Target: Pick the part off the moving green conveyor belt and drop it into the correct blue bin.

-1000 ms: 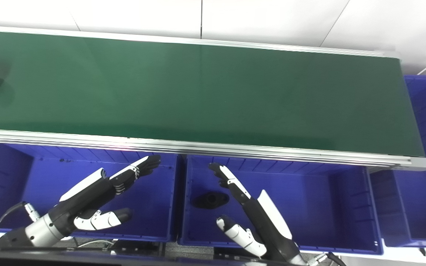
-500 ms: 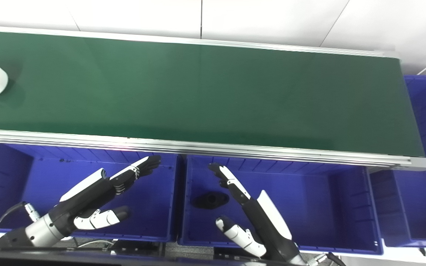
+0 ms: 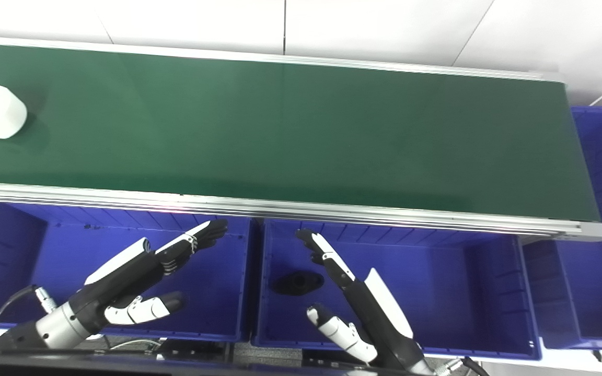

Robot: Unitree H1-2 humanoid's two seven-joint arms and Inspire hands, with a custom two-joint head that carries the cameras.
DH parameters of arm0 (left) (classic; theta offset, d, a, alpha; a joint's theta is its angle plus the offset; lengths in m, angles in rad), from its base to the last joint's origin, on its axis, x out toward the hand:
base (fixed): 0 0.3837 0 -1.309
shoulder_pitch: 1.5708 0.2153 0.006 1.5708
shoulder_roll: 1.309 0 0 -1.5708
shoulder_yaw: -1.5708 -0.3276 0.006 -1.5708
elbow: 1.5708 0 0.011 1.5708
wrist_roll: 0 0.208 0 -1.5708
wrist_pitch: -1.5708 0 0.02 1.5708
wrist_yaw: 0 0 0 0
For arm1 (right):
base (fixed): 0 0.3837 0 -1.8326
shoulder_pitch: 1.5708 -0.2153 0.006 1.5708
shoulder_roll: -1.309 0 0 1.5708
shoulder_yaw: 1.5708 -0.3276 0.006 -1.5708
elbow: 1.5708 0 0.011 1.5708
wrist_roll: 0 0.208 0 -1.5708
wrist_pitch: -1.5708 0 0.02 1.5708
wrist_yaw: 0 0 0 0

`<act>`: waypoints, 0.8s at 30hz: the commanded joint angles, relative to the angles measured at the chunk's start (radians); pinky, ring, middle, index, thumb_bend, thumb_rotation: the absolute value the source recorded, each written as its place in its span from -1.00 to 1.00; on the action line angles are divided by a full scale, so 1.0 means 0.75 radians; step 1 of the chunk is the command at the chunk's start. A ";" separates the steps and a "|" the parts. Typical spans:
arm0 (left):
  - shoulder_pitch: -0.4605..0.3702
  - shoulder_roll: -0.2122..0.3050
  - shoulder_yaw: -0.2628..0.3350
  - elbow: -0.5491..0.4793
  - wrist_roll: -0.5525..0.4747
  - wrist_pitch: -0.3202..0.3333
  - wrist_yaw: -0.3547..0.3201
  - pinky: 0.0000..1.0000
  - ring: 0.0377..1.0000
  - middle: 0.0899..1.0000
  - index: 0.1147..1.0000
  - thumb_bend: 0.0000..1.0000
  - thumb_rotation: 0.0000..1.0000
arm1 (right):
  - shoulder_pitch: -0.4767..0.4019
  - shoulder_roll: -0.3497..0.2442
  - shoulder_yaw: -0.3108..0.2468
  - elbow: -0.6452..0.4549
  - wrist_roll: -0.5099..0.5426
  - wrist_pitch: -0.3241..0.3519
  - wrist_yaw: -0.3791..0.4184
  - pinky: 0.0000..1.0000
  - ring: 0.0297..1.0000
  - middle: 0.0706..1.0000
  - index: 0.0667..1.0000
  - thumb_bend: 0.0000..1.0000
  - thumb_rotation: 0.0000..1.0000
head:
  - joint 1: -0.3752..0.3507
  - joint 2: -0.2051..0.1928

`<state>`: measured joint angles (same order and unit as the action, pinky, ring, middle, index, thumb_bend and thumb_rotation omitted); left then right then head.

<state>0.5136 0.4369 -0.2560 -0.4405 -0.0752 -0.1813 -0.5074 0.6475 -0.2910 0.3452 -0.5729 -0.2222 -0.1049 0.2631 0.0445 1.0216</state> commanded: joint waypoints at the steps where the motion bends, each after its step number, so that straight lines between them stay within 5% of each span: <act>1: 0.010 0.014 0.003 -0.024 -0.014 -0.041 0.009 1.00 1.00 1.00 1.00 -0.25 0.49 | 0.016 -0.002 -0.002 -0.028 0.012 -0.076 -0.015 0.82 0.91 0.96 0.91 0.09 1.00 | -0.006 -0.006; 5: 0.014 0.010 -0.008 -0.005 0.011 -0.067 0.007 1.00 1.00 1.00 1.00 -0.25 0.54 | 0.020 -0.007 -0.002 0.011 0.010 -0.118 -0.025 0.80 0.90 0.95 0.90 0.09 1.00 | 0.088 -0.065; 6: 0.022 -0.001 -0.016 0.015 0.021 -0.090 0.011 1.00 1.00 1.00 1.00 -0.25 0.55 | 0.027 -0.015 -0.005 0.030 0.010 -0.144 -0.030 0.80 0.89 0.95 0.90 0.09 1.00 | 0.172 -0.153; 7: 0.033 -0.010 -0.022 0.024 0.040 -0.103 0.018 1.00 1.00 1.00 1.00 -0.25 0.52 | 0.035 -0.022 -0.008 0.052 0.017 -0.175 -0.035 0.80 0.90 0.95 0.91 0.09 1.00 | 0.179 -0.173; 8: 0.052 -0.020 -0.028 0.039 0.064 -0.125 0.028 1.00 1.00 1.00 1.00 -0.25 0.50 | 0.043 -0.027 -0.009 0.089 0.023 -0.221 -0.043 0.81 0.91 0.95 0.91 0.09 1.00 | 0.178 -0.267; 13: 0.097 -0.045 -0.044 0.138 0.084 -0.251 0.060 0.89 0.99 1.00 0.99 -0.24 0.19 | 0.086 -0.030 -0.020 0.209 -0.005 -0.334 -0.081 0.70 0.85 0.92 0.87 0.19 1.00 | 0.204 -0.416; 24: 0.091 -0.036 -0.059 0.139 0.113 -0.239 0.071 0.77 0.94 1.00 0.95 -0.20 0.08 | 0.085 -0.030 -0.011 0.235 0.030 -0.362 -0.076 0.62 0.81 0.90 0.82 0.11 0.90 | 0.198 -0.429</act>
<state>0.5795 0.3980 -0.3001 -0.3048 0.0070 -0.3372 -0.4604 0.7034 -0.3127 0.3337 -0.3880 -0.2110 -0.3190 0.2106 0.1979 0.6980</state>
